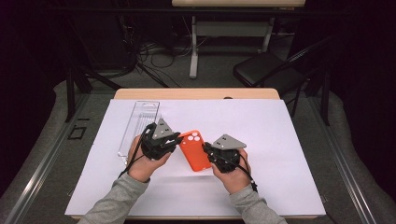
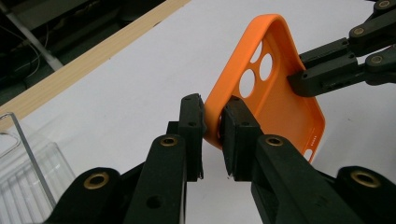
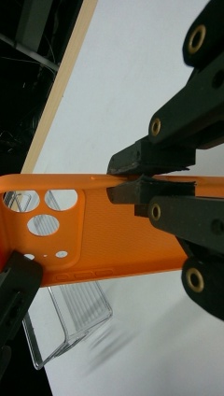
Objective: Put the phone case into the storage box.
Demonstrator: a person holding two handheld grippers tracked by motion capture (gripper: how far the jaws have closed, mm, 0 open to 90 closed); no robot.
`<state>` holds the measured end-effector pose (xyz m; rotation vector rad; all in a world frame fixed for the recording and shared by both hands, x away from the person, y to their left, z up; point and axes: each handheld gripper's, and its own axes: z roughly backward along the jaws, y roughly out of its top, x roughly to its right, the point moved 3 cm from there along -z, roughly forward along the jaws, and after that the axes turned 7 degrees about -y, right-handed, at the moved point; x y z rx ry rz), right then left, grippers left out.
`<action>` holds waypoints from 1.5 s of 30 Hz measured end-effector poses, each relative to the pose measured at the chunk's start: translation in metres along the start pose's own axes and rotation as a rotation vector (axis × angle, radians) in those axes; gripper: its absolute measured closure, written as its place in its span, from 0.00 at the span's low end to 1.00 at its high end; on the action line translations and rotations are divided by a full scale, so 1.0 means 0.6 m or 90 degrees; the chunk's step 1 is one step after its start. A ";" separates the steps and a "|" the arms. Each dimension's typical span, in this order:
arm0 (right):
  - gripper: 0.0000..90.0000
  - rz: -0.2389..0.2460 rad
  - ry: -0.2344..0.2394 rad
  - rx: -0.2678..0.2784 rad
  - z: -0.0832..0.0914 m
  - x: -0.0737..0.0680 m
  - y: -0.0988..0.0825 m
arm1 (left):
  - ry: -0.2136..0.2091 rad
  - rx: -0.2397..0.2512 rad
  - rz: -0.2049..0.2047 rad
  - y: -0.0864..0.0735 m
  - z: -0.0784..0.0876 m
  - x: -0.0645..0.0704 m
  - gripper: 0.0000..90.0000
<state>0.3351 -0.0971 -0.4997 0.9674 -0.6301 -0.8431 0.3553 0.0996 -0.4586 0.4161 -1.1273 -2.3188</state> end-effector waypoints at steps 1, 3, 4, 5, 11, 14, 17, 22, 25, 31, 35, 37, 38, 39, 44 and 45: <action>0.95 0.000 0.000 0.001 0.000 0.000 0.000 | 0.002 0.000 0.001 0.000 0.000 0.000 0.88; 0.95 0.000 0.001 0.000 0.000 0.000 0.000 | 0.004 -0.002 0.001 0.000 0.000 0.001 0.88; 0.95 0.000 0.001 0.001 0.000 -0.001 0.000 | 0.005 -0.003 0.002 0.000 0.000 0.000 0.89; 0.95 0.000 0.002 0.001 0.000 -0.001 0.000 | 0.006 -0.001 0.005 0.000 0.000 0.000 0.89; 0.95 -0.001 0.006 0.001 0.000 -0.002 0.000 | 0.003 -0.005 0.015 0.000 0.002 -0.001 0.89; 0.94 -0.001 0.007 0.002 0.000 -0.002 0.000 | 0.000 -0.006 0.020 0.000 0.003 -0.001 0.89; 0.94 -0.003 0.010 0.001 -0.001 -0.002 0.000 | -0.002 -0.005 0.023 0.000 0.003 -0.002 0.89; 0.94 -0.008 0.016 0.000 -0.001 -0.002 0.000 | -0.006 -0.004 0.029 0.000 0.004 -0.003 0.89; 0.94 -0.009 0.017 0.002 -0.002 -0.001 0.000 | -0.004 -0.001 0.030 0.000 0.004 -0.003 0.90; 0.94 -0.018 0.027 -0.002 -0.003 -0.001 -0.001 | -0.006 -0.006 0.038 -0.001 0.005 -0.004 0.90; 0.93 -0.018 0.029 -0.003 -0.003 -0.001 -0.001 | -0.006 -0.006 0.039 -0.001 0.005 -0.005 0.90; 0.93 -0.019 0.030 -0.001 -0.003 -0.002 -0.001 | -0.005 -0.004 0.042 -0.001 0.005 -0.005 0.90; 0.93 -0.019 0.030 -0.001 -0.003 -0.002 -0.001 | -0.005 -0.004 0.042 -0.001 0.005 -0.005 0.90; 0.93 -0.018 0.030 -0.001 -0.003 -0.002 -0.001 | -0.005 -0.004 0.043 -0.001 0.005 -0.005 0.90; 0.93 -0.021 0.034 -0.001 -0.003 -0.002 0.000 | -0.005 -0.004 0.046 -0.002 0.005 -0.006 0.90; 0.93 -0.021 0.034 0.000 -0.003 -0.002 0.000 | -0.005 -0.006 0.043 -0.002 0.005 -0.007 0.90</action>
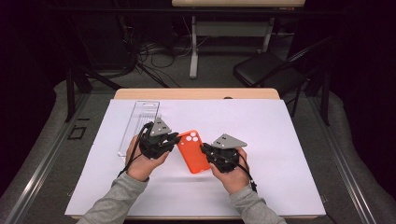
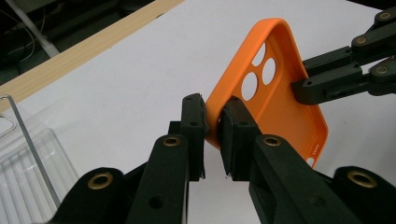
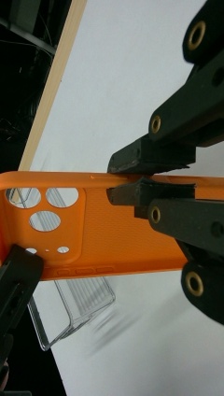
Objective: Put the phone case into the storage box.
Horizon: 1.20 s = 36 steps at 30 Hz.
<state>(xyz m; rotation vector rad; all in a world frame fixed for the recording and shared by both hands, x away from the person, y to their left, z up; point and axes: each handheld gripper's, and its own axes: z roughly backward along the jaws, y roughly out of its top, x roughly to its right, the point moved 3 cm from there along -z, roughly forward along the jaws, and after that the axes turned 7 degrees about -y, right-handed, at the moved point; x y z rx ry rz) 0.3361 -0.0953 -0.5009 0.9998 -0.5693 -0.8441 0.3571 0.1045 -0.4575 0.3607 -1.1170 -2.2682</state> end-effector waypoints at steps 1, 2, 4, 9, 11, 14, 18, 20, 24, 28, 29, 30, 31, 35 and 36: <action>0.92 0.000 0.001 0.001 0.000 0.000 0.000 | 0.000 0.000 0.001 0.000 0.000 0.000 0.90; 0.92 0.000 0.003 0.000 0.000 0.000 0.000 | 0.001 0.002 0.002 0.000 -0.001 0.000 0.90; 0.91 0.000 0.004 0.001 0.000 -0.001 0.000 | -0.001 -0.001 0.003 -0.001 -0.001 -0.001 0.90; 0.87 -0.002 0.009 0.000 -0.003 -0.002 -0.001 | -0.003 -0.002 0.005 -0.001 -0.001 -0.001 0.90; 0.86 -0.001 0.010 0.002 -0.002 -0.003 0.000 | -0.003 -0.001 0.005 -0.001 -0.001 -0.002 0.90; 0.85 -0.003 0.011 0.003 -0.002 -0.003 0.000 | -0.002 -0.001 0.007 -0.001 -0.002 -0.003 0.90; 0.81 -0.007 0.015 0.009 -0.001 -0.003 0.002 | 0.003 -0.001 0.009 -0.003 -0.003 -0.006 0.90; 0.79 -0.007 0.014 0.013 -0.001 -0.002 0.002 | 0.004 -0.004 0.008 -0.003 -0.003 -0.008 0.90; 0.74 -0.007 0.016 0.016 -0.001 -0.001 0.004 | 0.011 -0.005 0.011 -0.005 -0.004 -0.013 0.90; 0.69 -0.005 0.018 0.026 0.000 0.001 0.006 | 0.014 -0.003 0.016 -0.007 -0.002 -0.021 0.90; 0.68 -0.007 0.020 0.027 0.000 0.002 0.006 | 0.014 -0.003 0.013 -0.007 -0.001 -0.024 0.90; 0.68 -0.010 0.021 0.026 0.000 0.002 0.007 | 0.012 -0.002 0.016 -0.007 0.000 -0.026 0.90; 0.67 -0.012 0.023 0.026 0.001 0.003 0.007 | 0.012 0.000 0.018 -0.007 0.000 -0.028 0.90; 0.66 -0.010 0.020 0.025 0.000 0.006 0.008 | 0.016 0.002 0.018 -0.008 0.004 -0.037 0.90; 0.66 -0.010 0.018 0.026 0.000 0.007 0.008 | 0.017 0.004 0.019 -0.008 0.005 -0.039 0.90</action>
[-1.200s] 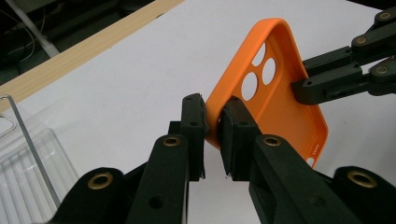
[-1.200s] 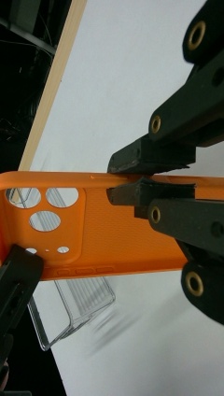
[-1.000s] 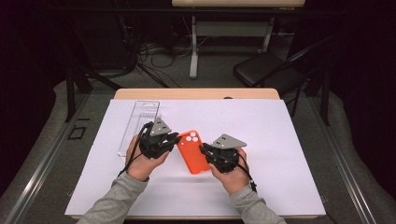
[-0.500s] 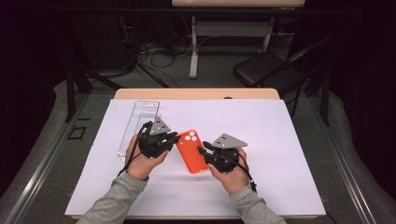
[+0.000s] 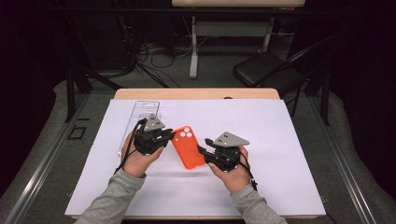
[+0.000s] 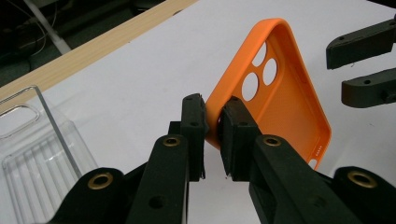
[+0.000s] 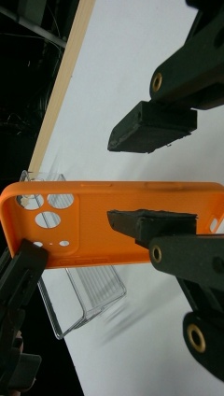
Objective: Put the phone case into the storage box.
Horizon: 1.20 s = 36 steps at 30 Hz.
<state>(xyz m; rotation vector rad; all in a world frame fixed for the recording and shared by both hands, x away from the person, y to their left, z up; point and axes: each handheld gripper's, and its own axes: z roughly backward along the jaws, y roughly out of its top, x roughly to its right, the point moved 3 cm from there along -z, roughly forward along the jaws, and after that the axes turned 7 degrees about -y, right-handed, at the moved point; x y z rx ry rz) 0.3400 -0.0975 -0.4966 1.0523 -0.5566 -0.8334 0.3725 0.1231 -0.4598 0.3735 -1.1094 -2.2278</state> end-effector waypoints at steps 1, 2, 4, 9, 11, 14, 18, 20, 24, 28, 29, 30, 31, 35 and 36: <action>0.65 0.002 -0.002 0.001 0.000 0.000 0.000 | 0.000 0.002 0.001 0.000 0.001 -0.002 0.90; 0.64 0.004 -0.004 0.002 0.000 0.001 0.000 | 0.002 0.005 0.002 0.000 0.002 -0.003 0.90; 0.63 0.005 -0.006 0.004 0.000 0.002 0.001 | 0.002 0.004 0.003 0.000 0.004 -0.007 0.90; 0.60 0.012 -0.006 -0.006 -0.004 0.003 -0.001 | -0.005 0.009 0.013 -0.001 0.007 -0.013 0.90; 0.59 0.013 -0.007 -0.008 -0.006 0.005 -0.002 | -0.008 0.008 0.017 -0.001 0.008 -0.015 0.90; 0.59 0.011 -0.011 -0.006 -0.005 0.007 -0.001 | -0.010 0.010 0.018 -0.001 0.009 -0.017 0.90; 0.59 0.002 -0.001 -0.010 -0.004 0.010 0.000 | -0.014 0.017 0.019 -0.002 0.011 -0.021 0.90; 0.59 0.004 0.001 -0.011 -0.004 0.010 -0.001 | -0.014 0.021 0.022 -0.002 0.012 -0.022 0.90; 0.59 0.001 0.006 -0.014 -0.005 0.012 -0.001 | -0.020 0.024 0.023 -0.003 0.013 -0.026 0.90; 0.59 0.003 0.003 -0.012 -0.004 0.014 -0.001 | -0.020 0.028 0.017 -0.004 0.015 -0.030 0.90; 0.58 0.002 0.003 -0.009 -0.003 0.014 0.000 | -0.019 0.029 0.017 -0.004 0.015 -0.031 0.90; 0.58 0.001 0.001 -0.006 -0.003 0.015 0.000 | -0.018 0.033 0.016 -0.005 0.016 -0.032 0.90; 0.58 0.002 0.001 -0.006 -0.002 0.016 0.001 | -0.017 0.036 0.013 -0.005 0.016 -0.033 0.90; 0.57 0.003 -0.005 -0.003 -0.001 0.019 0.001 | -0.010 0.048 0.003 -0.005 0.019 -0.038 0.89; 0.57 0.004 -0.006 -0.002 -0.001 0.020 0.001 | -0.009 0.050 -0.001 -0.005 0.020 -0.040 0.89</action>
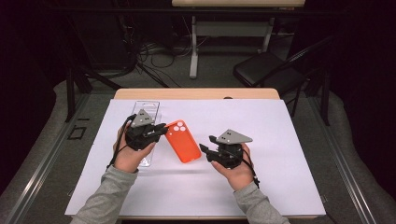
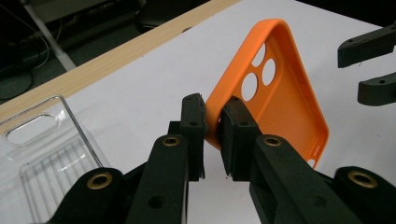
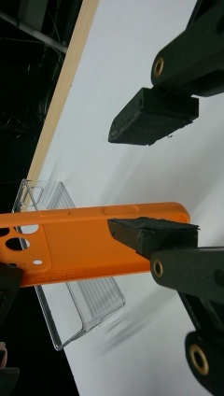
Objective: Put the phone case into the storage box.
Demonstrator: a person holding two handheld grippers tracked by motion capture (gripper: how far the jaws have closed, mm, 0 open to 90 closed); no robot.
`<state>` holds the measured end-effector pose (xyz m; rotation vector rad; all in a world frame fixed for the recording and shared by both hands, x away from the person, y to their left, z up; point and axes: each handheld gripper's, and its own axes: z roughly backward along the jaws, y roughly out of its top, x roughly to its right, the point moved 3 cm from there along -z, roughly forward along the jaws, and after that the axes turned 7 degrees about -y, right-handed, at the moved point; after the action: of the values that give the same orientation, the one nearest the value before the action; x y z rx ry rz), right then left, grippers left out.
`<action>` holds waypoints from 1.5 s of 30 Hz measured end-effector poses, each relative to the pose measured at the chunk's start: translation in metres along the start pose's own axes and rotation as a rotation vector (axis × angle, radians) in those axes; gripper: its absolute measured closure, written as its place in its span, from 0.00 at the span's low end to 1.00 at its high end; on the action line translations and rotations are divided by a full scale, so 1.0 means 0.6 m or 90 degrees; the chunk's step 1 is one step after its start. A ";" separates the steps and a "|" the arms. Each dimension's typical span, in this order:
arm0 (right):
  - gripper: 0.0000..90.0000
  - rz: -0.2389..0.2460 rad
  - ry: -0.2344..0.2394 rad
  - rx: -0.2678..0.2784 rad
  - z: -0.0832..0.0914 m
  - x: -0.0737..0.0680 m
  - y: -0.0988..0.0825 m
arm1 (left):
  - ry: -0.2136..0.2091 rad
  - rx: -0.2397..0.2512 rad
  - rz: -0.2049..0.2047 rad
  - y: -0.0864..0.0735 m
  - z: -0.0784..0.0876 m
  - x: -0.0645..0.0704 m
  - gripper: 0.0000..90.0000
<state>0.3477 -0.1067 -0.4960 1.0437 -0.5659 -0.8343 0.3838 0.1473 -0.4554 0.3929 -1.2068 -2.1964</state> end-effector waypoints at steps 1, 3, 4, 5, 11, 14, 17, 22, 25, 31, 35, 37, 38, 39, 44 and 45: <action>0.56 -0.001 -0.001 0.001 0.000 0.001 0.000 | 0.001 0.002 -0.001 0.000 0.001 -0.001 0.89; 0.55 -0.001 -0.005 0.003 0.000 0.002 0.000 | 0.001 0.008 -0.003 0.000 0.003 -0.003 0.89; 0.55 0.000 -0.010 0.005 0.001 0.004 0.001 | 0.002 0.009 -0.004 -0.001 0.004 -0.004 0.89; 0.55 -0.002 -0.013 0.006 0.001 0.004 0.001 | 0.001 0.011 -0.005 -0.001 0.005 -0.005 0.89; 0.53 -0.007 -0.023 0.013 0.003 0.013 0.002 | 0.001 0.017 -0.015 -0.002 0.011 -0.010 0.89; 0.53 -0.014 -0.015 0.017 0.005 0.015 0.003 | 0.005 0.021 -0.018 -0.002 0.014 -0.013 0.89; 0.53 -0.019 -0.010 0.020 0.005 0.018 0.003 | 0.010 0.029 -0.023 -0.002 0.018 -0.017 0.89; 0.51 -0.021 -0.014 0.015 0.005 0.021 0.003 | 0.020 0.046 -0.031 -0.004 0.023 -0.024 0.89; 0.51 -0.025 -0.013 0.013 0.005 0.023 0.002 | 0.020 0.046 -0.030 -0.005 0.027 -0.028 0.89; 0.45 -0.026 -0.022 0.015 0.007 0.026 0.003 | 0.022 0.062 -0.035 -0.006 0.034 -0.034 0.89; 0.38 -0.024 -0.022 0.009 0.006 0.028 0.002 | 0.028 0.069 -0.034 -0.006 0.039 -0.039 0.89; 0.34 -0.020 -0.026 0.007 0.005 0.030 0.001 | 0.031 0.073 -0.037 -0.005 0.041 -0.042 0.89; 0.33 -0.020 -0.028 0.004 0.005 0.030 0.000 | 0.033 0.074 -0.037 -0.005 0.043 -0.043 0.89; 0.33 -0.018 -0.030 0.002 0.006 0.031 -0.001 | 0.035 0.075 -0.038 -0.005 0.044 -0.045 0.89; 0.29 -0.019 -0.034 -0.004 0.006 0.034 -0.004 | 0.038 0.075 -0.041 -0.006 0.046 -0.050 0.89; 0.28 -0.019 -0.034 -0.002 0.007 0.035 -0.004 | 0.038 0.075 -0.042 -0.006 0.046 -0.051 0.89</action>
<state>0.3559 -0.1265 -0.4963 1.0309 -0.5955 -0.8908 0.3920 0.1865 -0.4442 0.5499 -1.3113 -2.1596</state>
